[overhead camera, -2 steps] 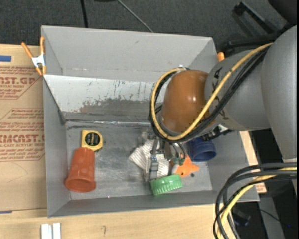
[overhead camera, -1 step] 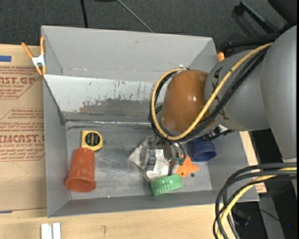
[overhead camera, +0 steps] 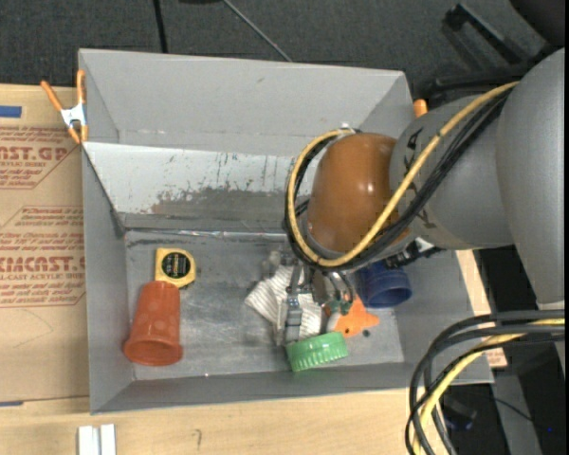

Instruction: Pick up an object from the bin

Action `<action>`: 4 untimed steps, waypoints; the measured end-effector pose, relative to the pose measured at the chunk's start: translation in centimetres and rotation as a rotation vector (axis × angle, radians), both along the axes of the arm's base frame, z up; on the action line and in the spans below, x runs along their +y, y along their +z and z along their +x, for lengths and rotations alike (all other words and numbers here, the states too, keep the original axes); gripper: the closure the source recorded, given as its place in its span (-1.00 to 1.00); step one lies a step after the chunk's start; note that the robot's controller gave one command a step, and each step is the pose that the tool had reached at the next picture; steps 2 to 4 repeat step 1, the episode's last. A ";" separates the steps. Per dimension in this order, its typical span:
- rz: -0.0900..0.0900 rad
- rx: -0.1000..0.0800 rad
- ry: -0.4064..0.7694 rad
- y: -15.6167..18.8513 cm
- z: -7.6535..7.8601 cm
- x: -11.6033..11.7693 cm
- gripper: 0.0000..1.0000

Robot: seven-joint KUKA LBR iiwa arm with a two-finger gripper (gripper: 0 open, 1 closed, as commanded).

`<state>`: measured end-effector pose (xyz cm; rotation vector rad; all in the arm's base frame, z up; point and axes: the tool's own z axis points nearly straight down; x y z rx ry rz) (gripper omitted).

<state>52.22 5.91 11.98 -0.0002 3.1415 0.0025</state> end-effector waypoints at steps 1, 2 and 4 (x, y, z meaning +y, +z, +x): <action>0.000 0.000 0.000 0.0 0.0 0.0 -1.00; 0.000 0.000 0.000 0.0 0.0 0.0 -1.00; 0.000 0.000 0.000 0.0 0.0 0.0 -1.00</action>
Offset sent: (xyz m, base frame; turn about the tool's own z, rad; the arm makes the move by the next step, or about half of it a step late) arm 0.0132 -0.0310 -0.0420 0.3358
